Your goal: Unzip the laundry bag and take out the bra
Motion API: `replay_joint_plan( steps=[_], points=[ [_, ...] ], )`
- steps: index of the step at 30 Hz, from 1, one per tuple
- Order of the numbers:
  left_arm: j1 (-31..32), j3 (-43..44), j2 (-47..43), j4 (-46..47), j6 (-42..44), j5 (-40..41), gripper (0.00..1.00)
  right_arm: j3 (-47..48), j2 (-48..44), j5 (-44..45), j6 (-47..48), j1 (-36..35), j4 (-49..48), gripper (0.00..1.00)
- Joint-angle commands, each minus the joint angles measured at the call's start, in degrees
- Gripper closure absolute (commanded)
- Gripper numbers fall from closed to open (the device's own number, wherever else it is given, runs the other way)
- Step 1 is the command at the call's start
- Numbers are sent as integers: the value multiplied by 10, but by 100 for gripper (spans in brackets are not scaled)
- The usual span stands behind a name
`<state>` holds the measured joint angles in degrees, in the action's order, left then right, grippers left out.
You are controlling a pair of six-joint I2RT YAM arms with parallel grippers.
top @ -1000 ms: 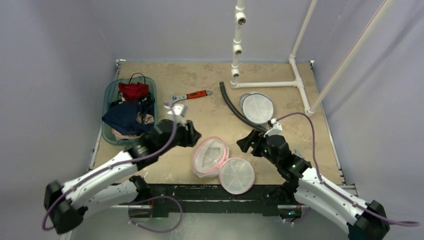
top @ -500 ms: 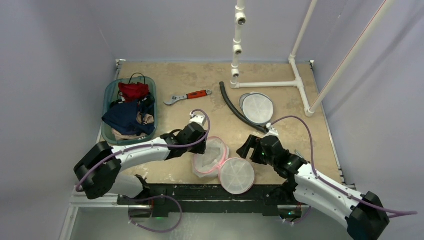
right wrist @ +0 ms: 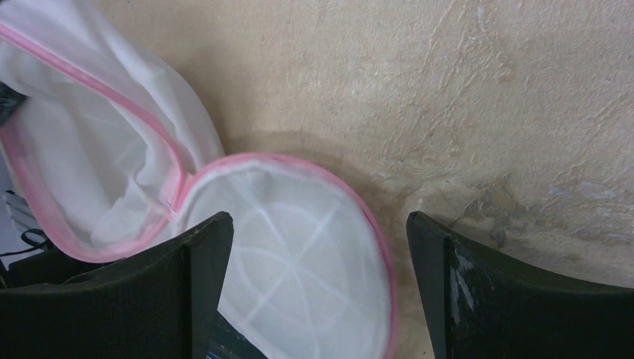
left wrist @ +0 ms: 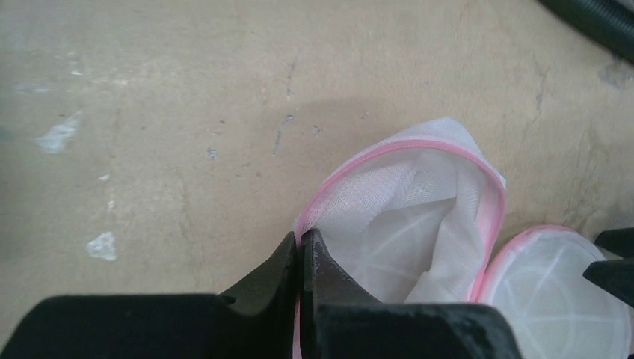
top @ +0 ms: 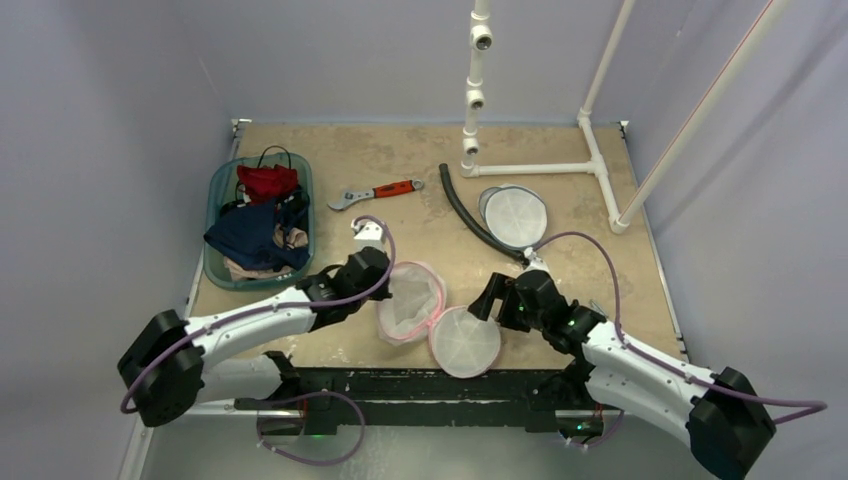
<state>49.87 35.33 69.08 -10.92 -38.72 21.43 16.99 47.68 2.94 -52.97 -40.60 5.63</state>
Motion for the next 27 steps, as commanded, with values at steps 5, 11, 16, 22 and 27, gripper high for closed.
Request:
replay_joint_plan(
  steps=[5, 11, 16, 22, 27],
  points=[
    [-5, -53, -93, -44, -100, 131, 100, -12, 44, -28, 16, -14, -68, 15],
    [-5, -63, -105, -51, -128, 140, 100, -9, 100, -54, 25, -40, -111, 29],
    [-5, -42, -127, -56, -113, 118, 100, 25, 90, -17, 31, -45, -90, 96],
    [-5, 129, -166, -127, -32, 95, 100, 244, -7, 117, 130, -45, 65, 100],
    [-5, 231, -145, -164, -16, 44, 100, 359, 11, 142, 175, -45, 127, 100]
  ],
)
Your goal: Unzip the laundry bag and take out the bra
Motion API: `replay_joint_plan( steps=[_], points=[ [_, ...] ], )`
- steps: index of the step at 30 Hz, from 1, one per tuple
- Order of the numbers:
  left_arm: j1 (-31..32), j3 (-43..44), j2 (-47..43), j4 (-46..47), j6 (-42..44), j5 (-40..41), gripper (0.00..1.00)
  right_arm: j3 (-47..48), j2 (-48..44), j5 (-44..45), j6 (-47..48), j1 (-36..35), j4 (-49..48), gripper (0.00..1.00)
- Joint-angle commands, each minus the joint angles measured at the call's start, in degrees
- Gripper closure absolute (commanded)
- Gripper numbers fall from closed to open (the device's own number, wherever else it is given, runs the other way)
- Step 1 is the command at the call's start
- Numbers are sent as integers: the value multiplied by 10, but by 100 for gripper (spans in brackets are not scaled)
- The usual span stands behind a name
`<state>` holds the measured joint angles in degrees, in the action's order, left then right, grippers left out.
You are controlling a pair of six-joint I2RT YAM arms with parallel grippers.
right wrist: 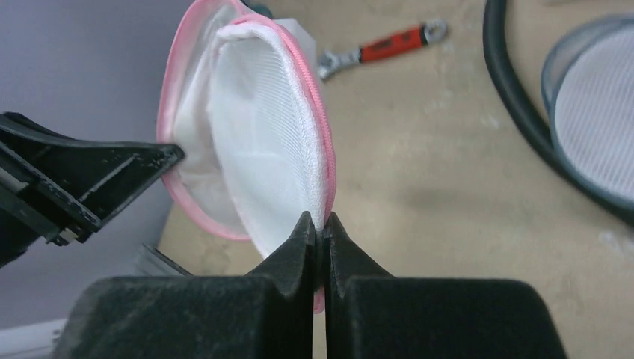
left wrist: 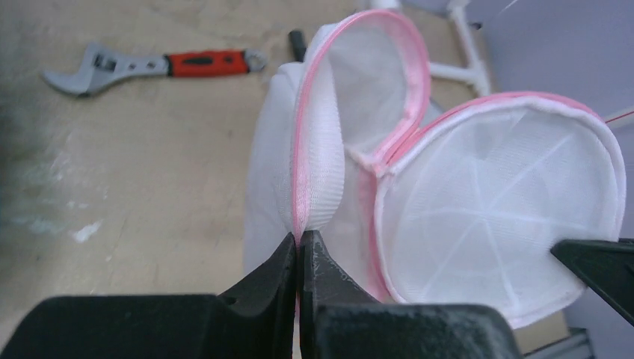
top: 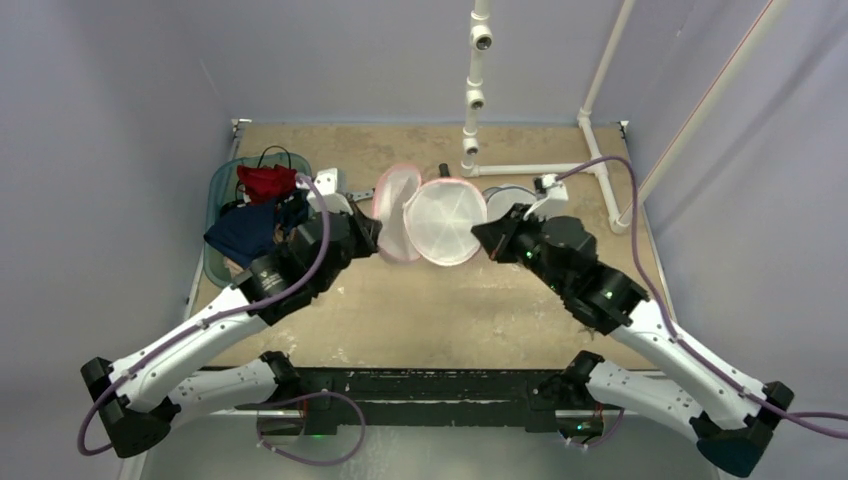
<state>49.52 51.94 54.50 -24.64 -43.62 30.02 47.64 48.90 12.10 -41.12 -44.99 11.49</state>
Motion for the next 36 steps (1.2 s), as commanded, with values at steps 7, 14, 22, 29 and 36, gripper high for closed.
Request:
replay_joint_plan(
  steps=[7, 14, 22, 29, 36],
  points=[
    [-1, -49, 22, -12, 4, -75, 100, -36, -37, 24, 21, 0, 73, 100],
    [-1, -66, 40, -45, 8, -12, 86, 6, -82, 58, 53, -1, 147, 100],
    [-2, -111, 72, -1, 2, -34, 89, -36, -73, 21, 42, -1, 115, 100],
    [-1, -119, 72, 32, 12, -53, 51, -43, -72, 14, 42, -1, 118, 100],
    [-41, -167, 135, 137, 49, -81, 36, -51, -63, 30, 26, -1, 117, 100]
  ],
)
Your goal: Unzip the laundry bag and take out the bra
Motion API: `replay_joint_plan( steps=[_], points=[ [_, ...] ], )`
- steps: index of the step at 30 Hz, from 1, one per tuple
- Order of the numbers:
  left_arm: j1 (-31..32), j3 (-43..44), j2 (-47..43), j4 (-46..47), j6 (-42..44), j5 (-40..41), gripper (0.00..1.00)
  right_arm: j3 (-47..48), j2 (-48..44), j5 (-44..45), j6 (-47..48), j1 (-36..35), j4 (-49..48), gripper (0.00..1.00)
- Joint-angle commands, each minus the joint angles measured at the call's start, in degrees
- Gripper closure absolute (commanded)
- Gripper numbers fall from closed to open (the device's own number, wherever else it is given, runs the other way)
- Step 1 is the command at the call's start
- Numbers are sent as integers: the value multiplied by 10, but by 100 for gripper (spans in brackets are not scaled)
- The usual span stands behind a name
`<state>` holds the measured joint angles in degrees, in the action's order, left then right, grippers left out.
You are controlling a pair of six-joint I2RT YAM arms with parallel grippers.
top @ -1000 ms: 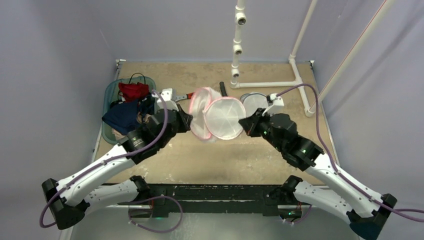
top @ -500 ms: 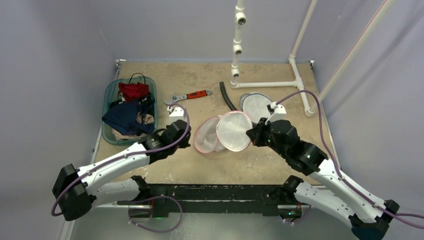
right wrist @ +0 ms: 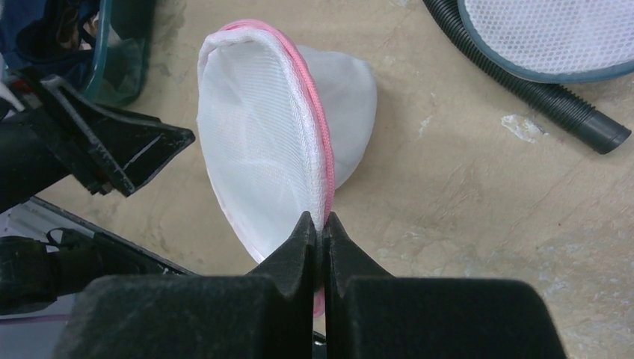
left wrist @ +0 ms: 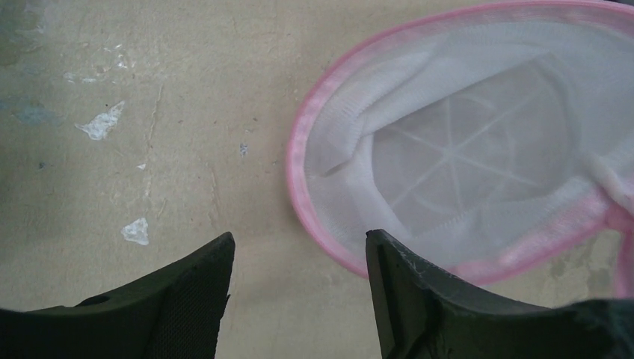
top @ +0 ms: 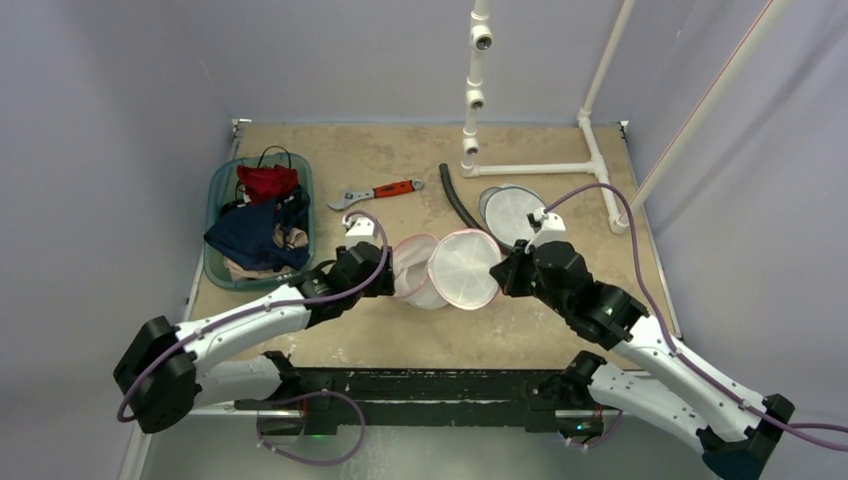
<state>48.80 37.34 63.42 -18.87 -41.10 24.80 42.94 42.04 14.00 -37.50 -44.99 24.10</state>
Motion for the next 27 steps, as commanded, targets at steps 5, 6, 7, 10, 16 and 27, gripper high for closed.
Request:
replay_joint_plan(
  steps=[5, 6, 7, 10, 16, 27],
  points=[
    [-98, -48, 102, 172, 14, -106, 37, -2, 4, 15, -15, 0, -1, 100],
    [-101, -46, 111, 179, 16, -109, 37, -2, 3, 16, -16, 0, -2, 100],
    [-103, -41, 120, 197, 20, -110, 37, -2, 2, 16, -16, -1, -2, 100],
    [-110, -19, 151, 220, 37, -117, 37, -3, 5, 14, -15, 0, -3, 100],
    [-116, 20, 201, 270, 88, -163, 33, -5, 1, 9, -11, 0, -8, 100],
    [-182, 41, 287, 314, 92, -286, 41, -8, -4, 1, 0, 0, -15, 100]
  ],
)
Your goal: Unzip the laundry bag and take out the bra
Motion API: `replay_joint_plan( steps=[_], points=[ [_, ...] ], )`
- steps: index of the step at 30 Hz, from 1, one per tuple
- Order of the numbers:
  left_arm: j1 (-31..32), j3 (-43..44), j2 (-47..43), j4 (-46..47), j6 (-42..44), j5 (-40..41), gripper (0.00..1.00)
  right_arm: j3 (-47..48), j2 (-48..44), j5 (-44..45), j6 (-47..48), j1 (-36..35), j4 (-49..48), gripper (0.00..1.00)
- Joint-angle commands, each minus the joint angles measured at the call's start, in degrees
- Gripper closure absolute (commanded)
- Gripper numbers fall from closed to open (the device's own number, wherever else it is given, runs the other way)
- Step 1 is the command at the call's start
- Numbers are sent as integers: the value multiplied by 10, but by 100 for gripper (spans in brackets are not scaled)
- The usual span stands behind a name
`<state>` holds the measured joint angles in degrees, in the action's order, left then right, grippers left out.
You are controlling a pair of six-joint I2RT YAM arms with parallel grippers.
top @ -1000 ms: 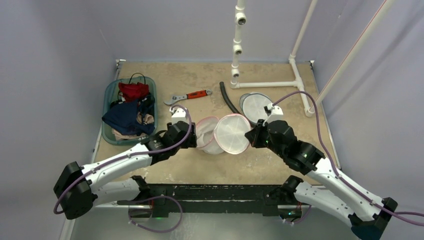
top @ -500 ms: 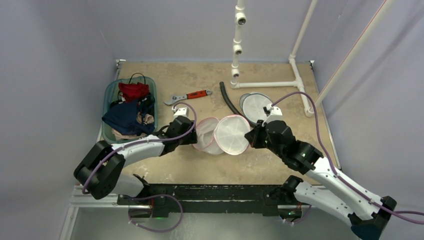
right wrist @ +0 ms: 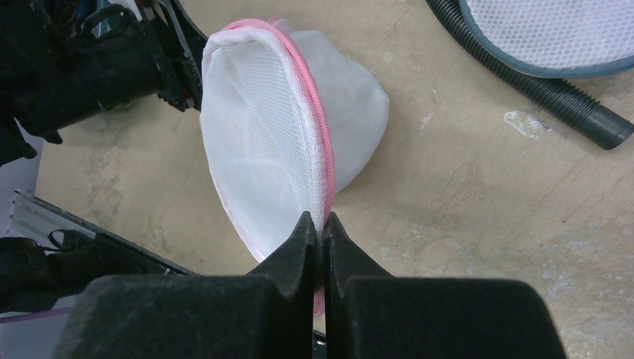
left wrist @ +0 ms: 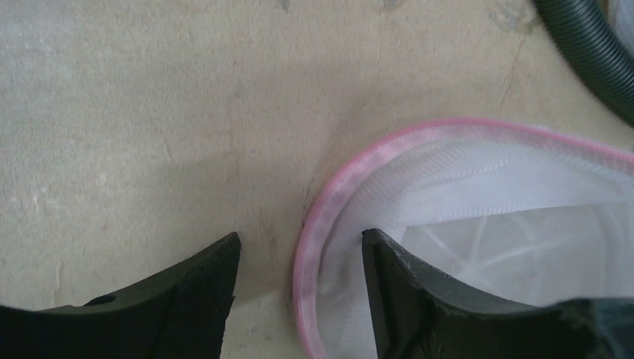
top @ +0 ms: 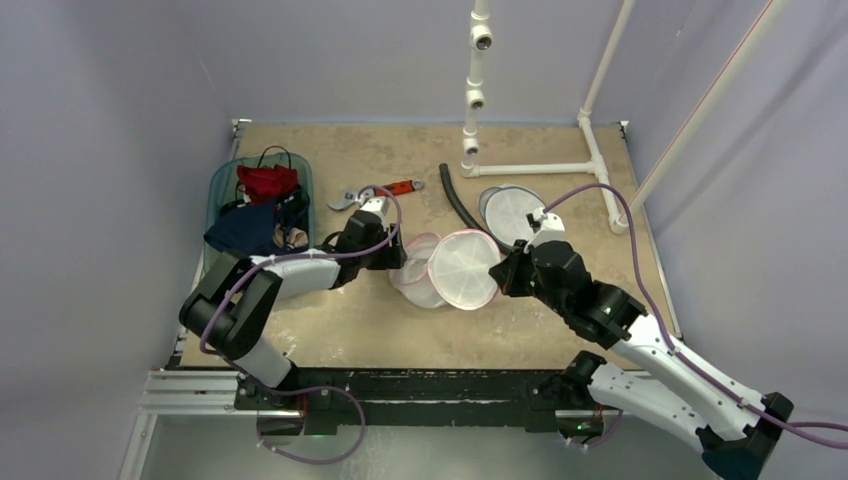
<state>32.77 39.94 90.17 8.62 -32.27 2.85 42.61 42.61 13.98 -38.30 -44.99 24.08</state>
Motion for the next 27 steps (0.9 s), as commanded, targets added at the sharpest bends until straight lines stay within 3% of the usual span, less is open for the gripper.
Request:
replay_joint_plan(
  steps=[1, 8, 14, 21, 24, 27],
  points=[
    [-25, 13, 21, 41, 1, -76, 45, -4, -11, 1, 8, 0, -15, 100],
    [-26, -17, -26, 34, -23, -108, 100, -8, -16, 1, 9, 0, -20, 100],
    [-26, -50, -161, -16, -41, -89, 100, -8, -18, -5, 11, -1, -27, 100],
    [-25, -14, -358, -200, -46, 4, 100, 14, 5, -5, 26, 0, -37, 100],
    [-24, -6, -385, -230, -50, -17, 100, 36, 18, 8, 31, 0, -22, 100],
    [-1, -16, -389, -207, -42, -47, 71, 68, 23, 32, 36, 1, 14, 100]
  ],
)
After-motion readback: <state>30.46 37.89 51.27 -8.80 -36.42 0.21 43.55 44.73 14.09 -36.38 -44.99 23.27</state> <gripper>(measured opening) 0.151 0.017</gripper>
